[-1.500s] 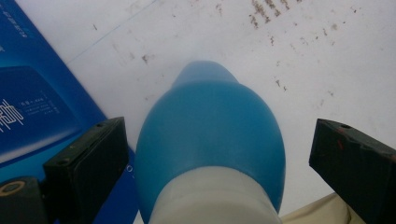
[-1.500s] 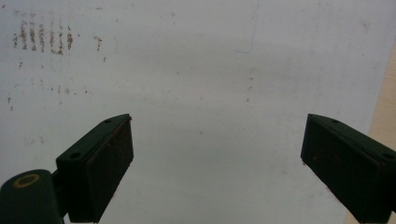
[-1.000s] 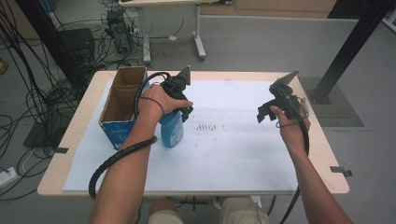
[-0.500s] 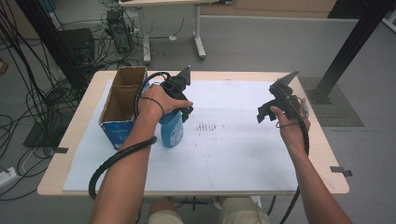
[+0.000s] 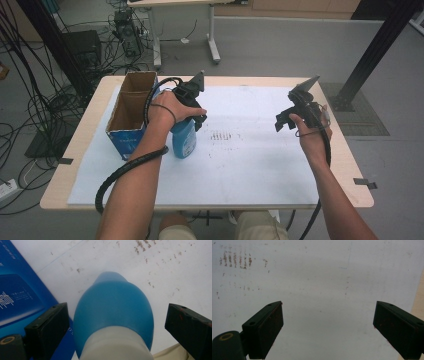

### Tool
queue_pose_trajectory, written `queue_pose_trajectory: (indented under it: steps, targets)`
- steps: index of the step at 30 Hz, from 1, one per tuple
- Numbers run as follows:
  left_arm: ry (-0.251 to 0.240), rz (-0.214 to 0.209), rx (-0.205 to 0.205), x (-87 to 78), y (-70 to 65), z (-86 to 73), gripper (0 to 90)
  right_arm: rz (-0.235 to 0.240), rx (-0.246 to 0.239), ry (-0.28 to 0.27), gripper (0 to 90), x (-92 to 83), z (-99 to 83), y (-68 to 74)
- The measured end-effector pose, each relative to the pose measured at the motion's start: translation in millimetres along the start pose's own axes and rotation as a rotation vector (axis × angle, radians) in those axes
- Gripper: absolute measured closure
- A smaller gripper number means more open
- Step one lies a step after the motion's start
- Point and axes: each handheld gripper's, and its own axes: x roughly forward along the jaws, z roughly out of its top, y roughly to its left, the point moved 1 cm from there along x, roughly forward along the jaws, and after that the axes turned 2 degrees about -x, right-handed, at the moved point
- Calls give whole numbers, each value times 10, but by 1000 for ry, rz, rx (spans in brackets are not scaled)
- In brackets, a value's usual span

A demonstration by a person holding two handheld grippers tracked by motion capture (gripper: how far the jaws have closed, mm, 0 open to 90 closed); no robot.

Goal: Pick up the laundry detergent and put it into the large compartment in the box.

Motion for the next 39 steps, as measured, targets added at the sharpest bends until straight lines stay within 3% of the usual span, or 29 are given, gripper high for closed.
queue_pose_trajectory:
  steps: [22,26,33,39]
  targets:
    - [0,7,2,20,10,-14,77,-3,0,4,92,6,10,23]
    - [-9,1,4,19,13,-24,136,-3,-1,2,92,7,11,24]
    - [-14,14,11,7,4,-41,324,-1,3,6,92,28,10,15]
    - [-9,28,16,18,-9,-41,372,0,2,5,92,40,8,9]
